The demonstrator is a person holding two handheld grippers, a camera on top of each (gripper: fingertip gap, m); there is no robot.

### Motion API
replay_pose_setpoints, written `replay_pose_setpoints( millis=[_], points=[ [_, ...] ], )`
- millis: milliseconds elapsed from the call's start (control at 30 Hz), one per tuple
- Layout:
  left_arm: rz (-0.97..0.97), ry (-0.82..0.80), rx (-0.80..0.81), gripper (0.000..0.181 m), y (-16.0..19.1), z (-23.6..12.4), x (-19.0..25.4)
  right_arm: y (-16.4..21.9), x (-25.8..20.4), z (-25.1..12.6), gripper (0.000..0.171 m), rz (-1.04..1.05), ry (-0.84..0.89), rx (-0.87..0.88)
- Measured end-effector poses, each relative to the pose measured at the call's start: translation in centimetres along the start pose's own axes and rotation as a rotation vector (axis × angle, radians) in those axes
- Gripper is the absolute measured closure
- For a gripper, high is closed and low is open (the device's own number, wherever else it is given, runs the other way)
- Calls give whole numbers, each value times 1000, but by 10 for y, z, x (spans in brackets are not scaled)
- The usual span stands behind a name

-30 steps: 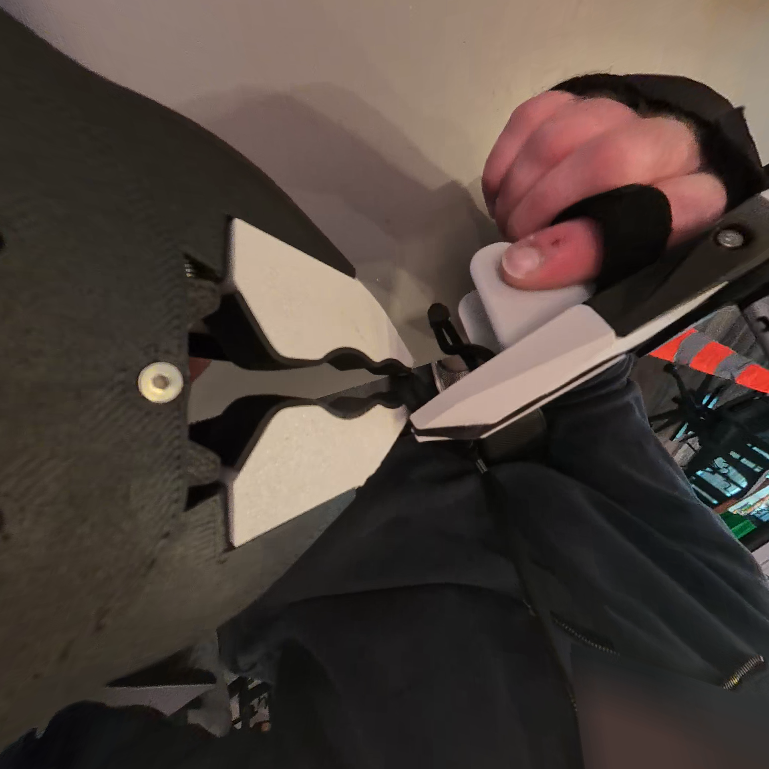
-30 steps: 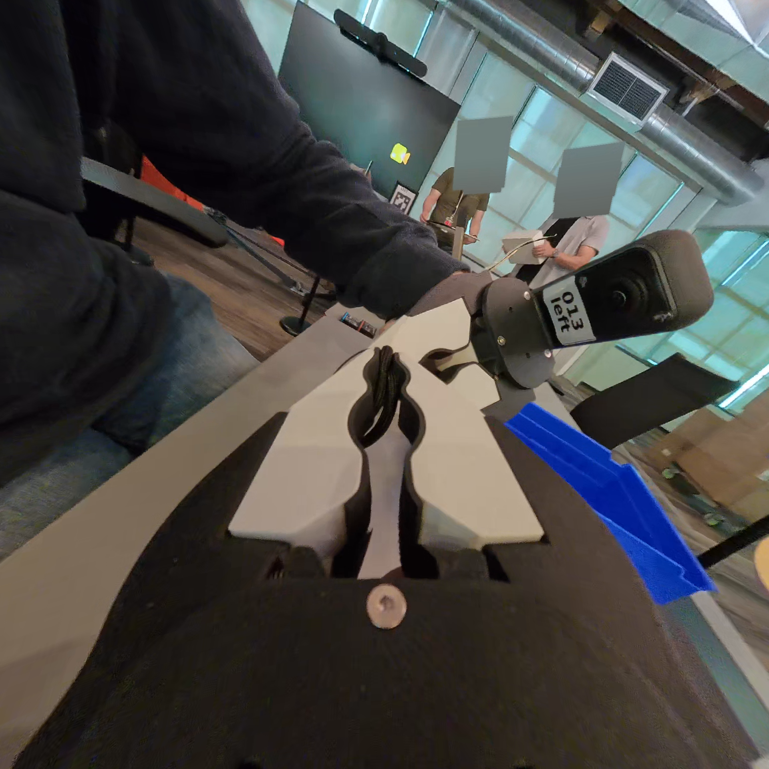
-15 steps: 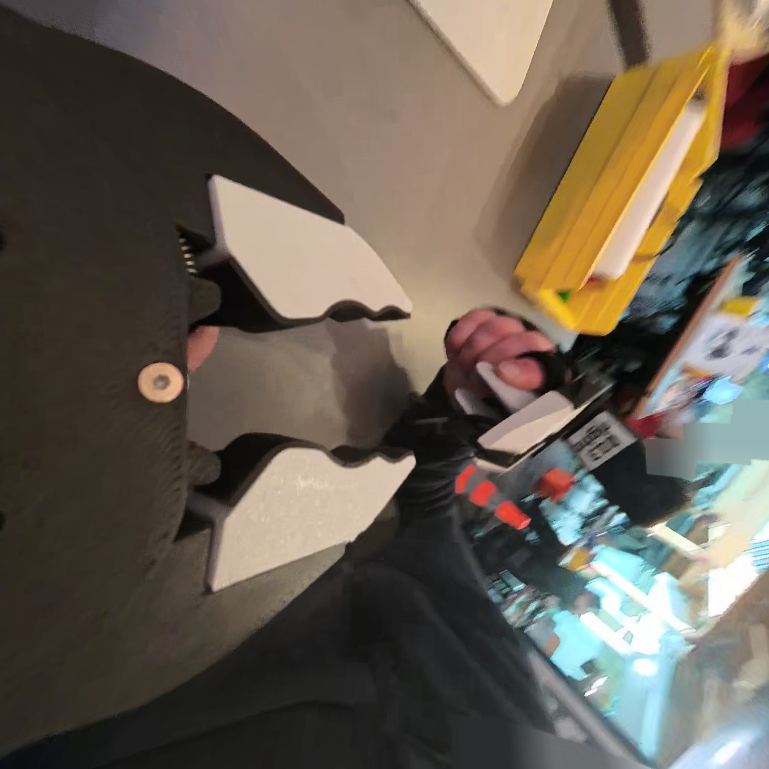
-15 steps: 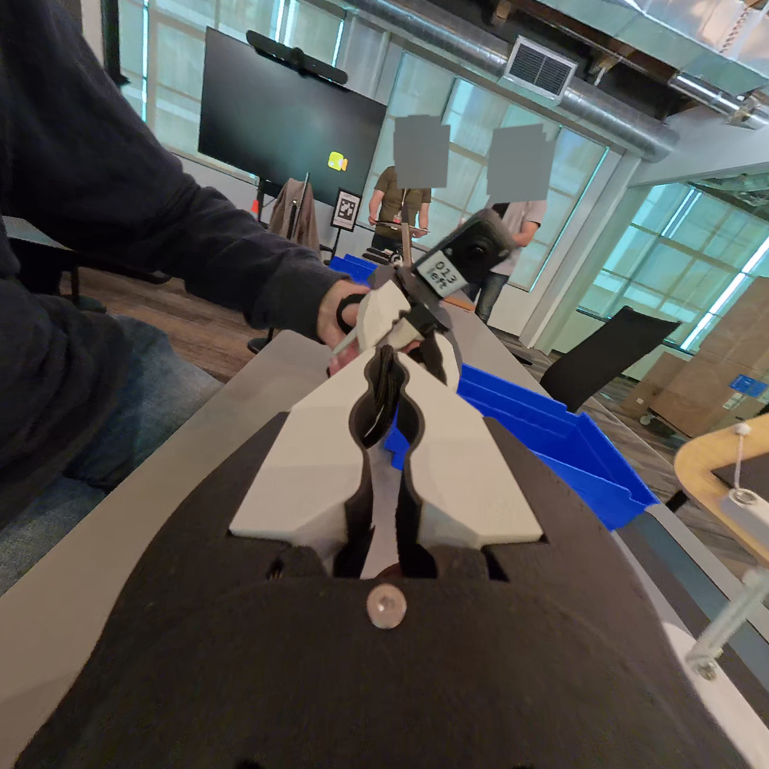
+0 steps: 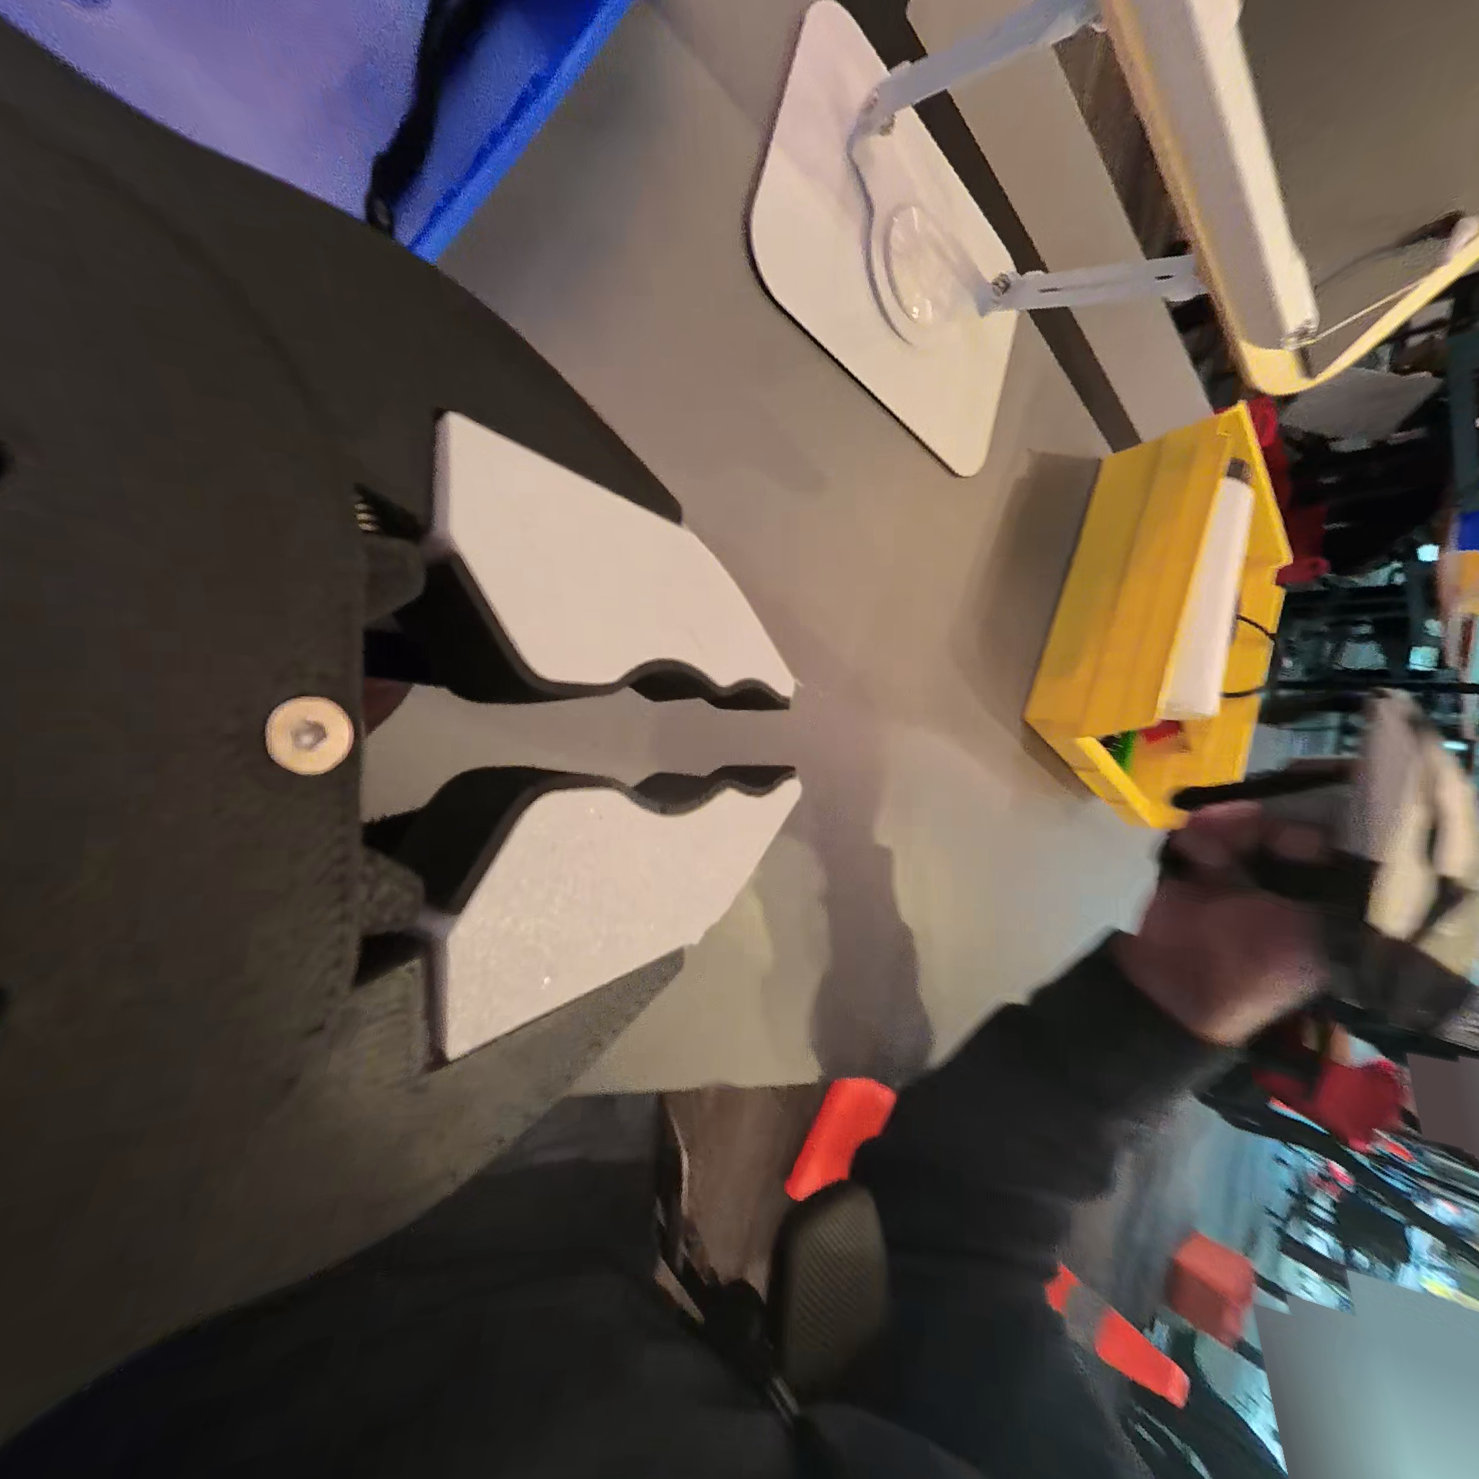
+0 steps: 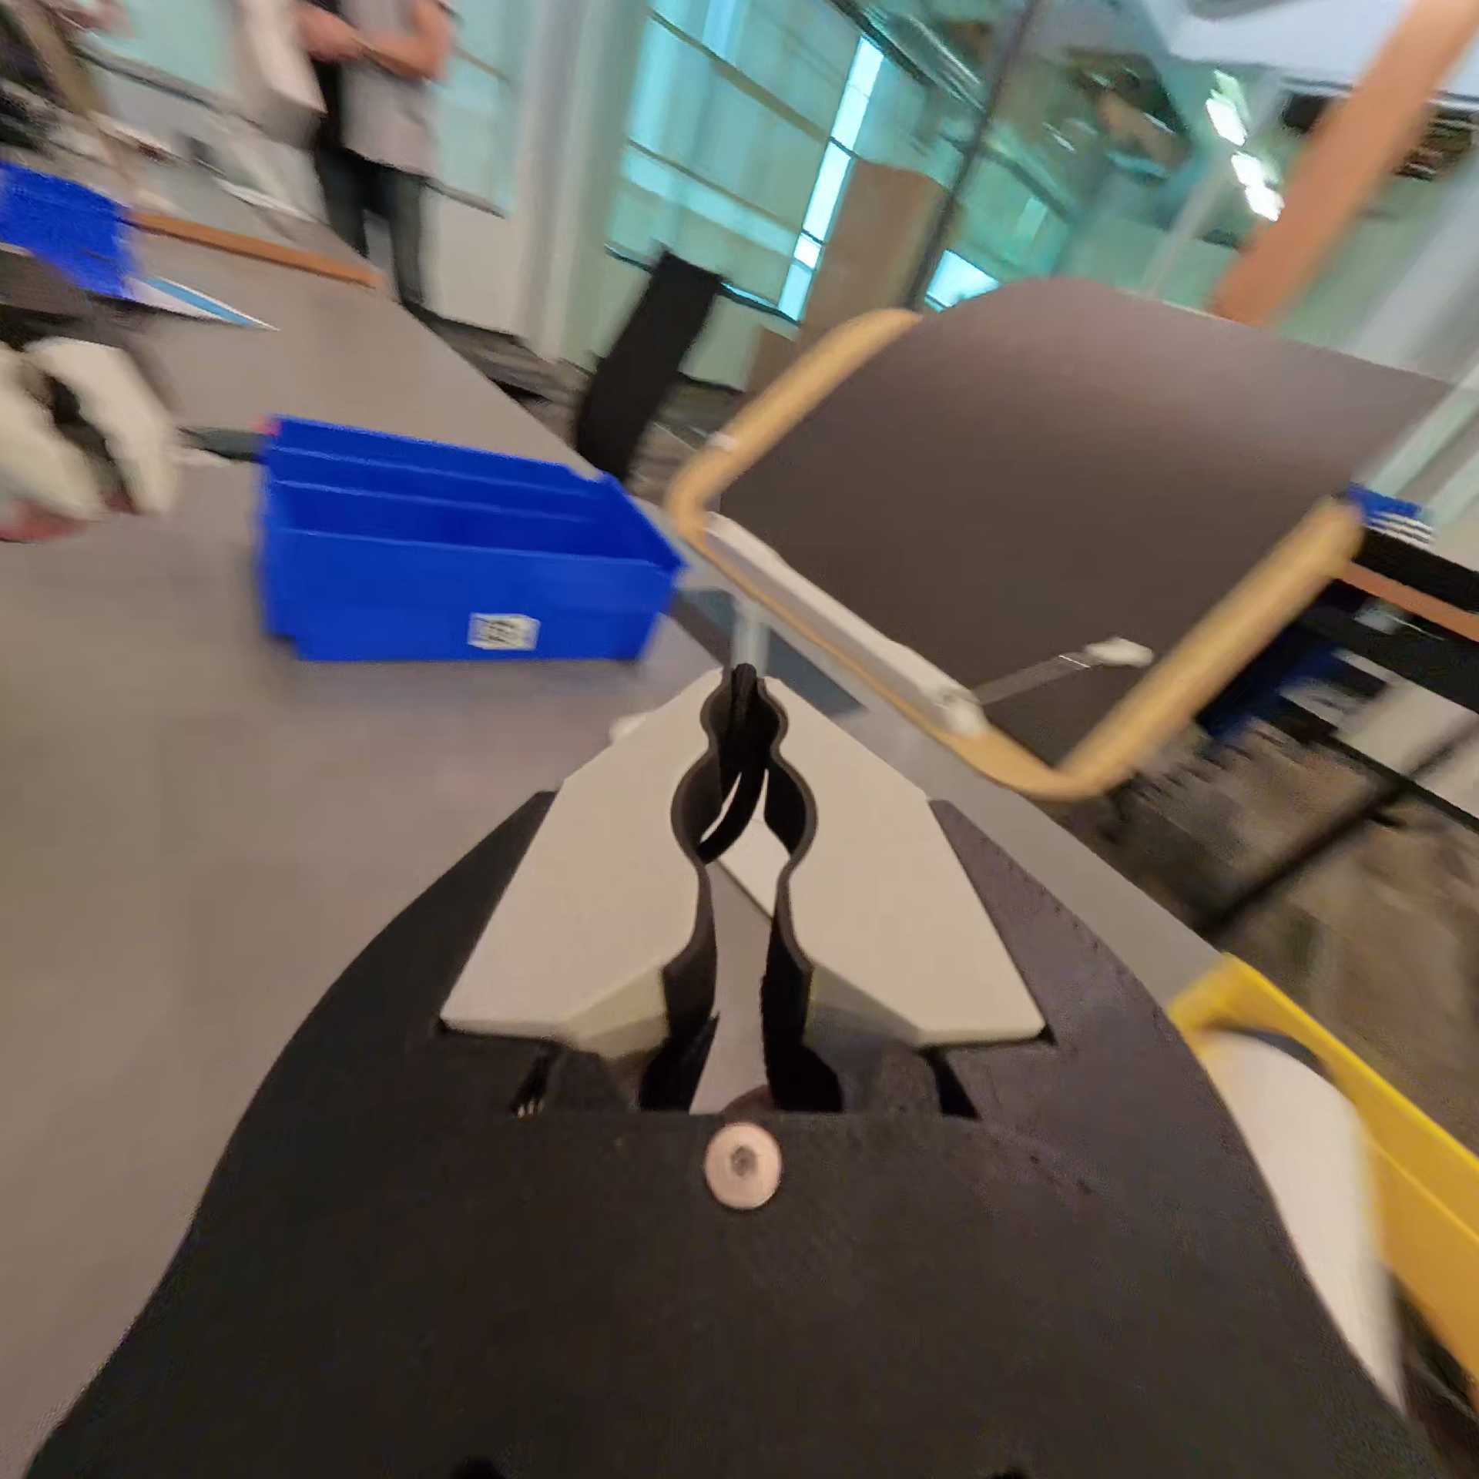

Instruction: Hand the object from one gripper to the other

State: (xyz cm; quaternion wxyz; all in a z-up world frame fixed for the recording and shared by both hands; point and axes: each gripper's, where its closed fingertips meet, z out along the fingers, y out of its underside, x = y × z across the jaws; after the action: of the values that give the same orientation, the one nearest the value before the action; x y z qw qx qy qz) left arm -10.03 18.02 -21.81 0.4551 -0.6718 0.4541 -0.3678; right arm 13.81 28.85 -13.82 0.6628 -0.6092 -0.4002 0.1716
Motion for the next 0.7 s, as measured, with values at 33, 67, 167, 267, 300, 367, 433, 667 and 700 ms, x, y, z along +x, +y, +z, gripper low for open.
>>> replay_pose_setpoints(
  millis=[33,67,167,267,300,367,433,667,700],
  points=[
    [14,-10,-21,168,5,2,0,3,26,-13,171,-11,81,-37],
    [28,-16,-35,167,8,5,1,7,52,-25,171,-14,155,-78],
    [58,-34,-48,168,12,12,3,35,123,-51,171,48,302,-211],
    [84,-63,-52,167,10,13,0,79,183,-62,171,138,402,-326],
    [92,-74,-55,167,9,12,-1,96,201,-65,171,164,434,-369],
    [110,-98,-65,167,9,9,-4,127,228,-67,171,205,484,-438],
    [126,-121,-77,167,10,5,-7,161,248,-69,168,244,516,-540],
    [130,-233,-99,166,9,-21,-28,213,262,-72,106,339,543,-743],
    [130,-253,-96,165,7,-26,-33,209,259,-73,106,334,542,-743]
  ],
)
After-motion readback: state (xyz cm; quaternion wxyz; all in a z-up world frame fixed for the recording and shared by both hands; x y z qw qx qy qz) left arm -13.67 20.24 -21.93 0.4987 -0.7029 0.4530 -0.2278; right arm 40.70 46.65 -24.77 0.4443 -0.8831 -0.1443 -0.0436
